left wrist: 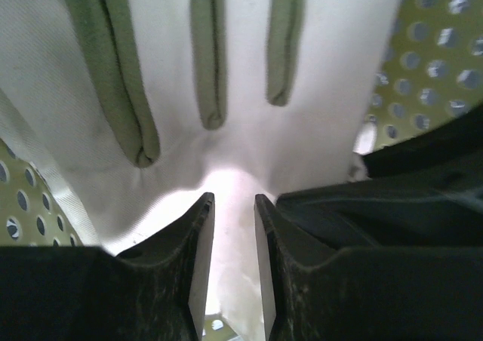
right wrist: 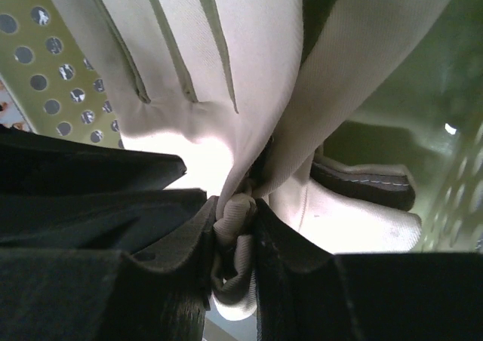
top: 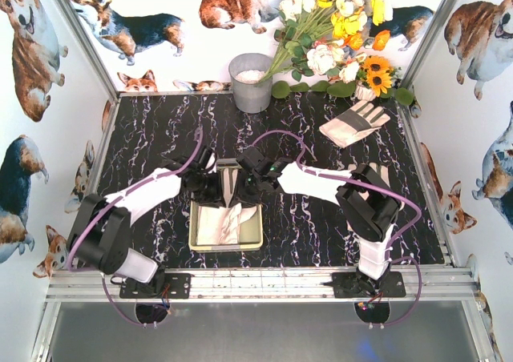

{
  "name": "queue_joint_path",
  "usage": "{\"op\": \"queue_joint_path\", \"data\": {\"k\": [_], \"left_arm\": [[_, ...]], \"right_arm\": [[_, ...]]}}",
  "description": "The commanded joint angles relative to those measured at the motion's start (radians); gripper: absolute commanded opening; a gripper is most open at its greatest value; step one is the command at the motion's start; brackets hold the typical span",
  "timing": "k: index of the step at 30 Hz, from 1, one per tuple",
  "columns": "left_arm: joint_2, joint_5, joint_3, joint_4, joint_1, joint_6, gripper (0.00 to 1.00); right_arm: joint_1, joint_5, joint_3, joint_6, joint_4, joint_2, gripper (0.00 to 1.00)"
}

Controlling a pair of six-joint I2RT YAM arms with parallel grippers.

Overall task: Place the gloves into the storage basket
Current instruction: Place the glove in the bin.

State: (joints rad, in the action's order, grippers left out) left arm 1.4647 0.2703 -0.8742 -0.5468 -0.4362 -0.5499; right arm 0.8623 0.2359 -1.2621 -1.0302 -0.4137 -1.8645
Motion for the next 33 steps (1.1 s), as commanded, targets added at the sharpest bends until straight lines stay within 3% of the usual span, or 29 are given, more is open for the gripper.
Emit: {"op": "queue_joint_path", "data": {"k": [1,6,11,23,30,33], "left_arm": [[0.055,-0.095,0.013,-0.034,-0.010,0.048,0.20],[0.075,-0.123,0.014,-0.054,-0.010,0.054,0.20],[0.080,-0.127,0.008,-0.058,-0.010,0.056,0.20],[0.056,-0.107,-0.020,-0.065,-0.011,0.062,0.23],[0.048,-0.086,-0.081,-0.082,-0.011,0.059,0.25],[0.049,-0.079,-0.096,-0.086,-0.011,0.061,0.26]], "right_arm": [[0.006,-0.027,-0.046,0.052,-0.054,0.001,0.21],[0.005,-0.069,-0.077,0.104,-0.145,0.047,0.37],[0.004,-0.123,-0.104,0.140,-0.231,0.106,0.42],[-0.014,-0.238,-0.082,0.171,-0.352,0.261,0.42],[0.000,-0.021,-0.094,0.192,-0.195,0.225,0.35],[0.010,0.002,-0.130,0.191,-0.183,0.173,0.31]]}}
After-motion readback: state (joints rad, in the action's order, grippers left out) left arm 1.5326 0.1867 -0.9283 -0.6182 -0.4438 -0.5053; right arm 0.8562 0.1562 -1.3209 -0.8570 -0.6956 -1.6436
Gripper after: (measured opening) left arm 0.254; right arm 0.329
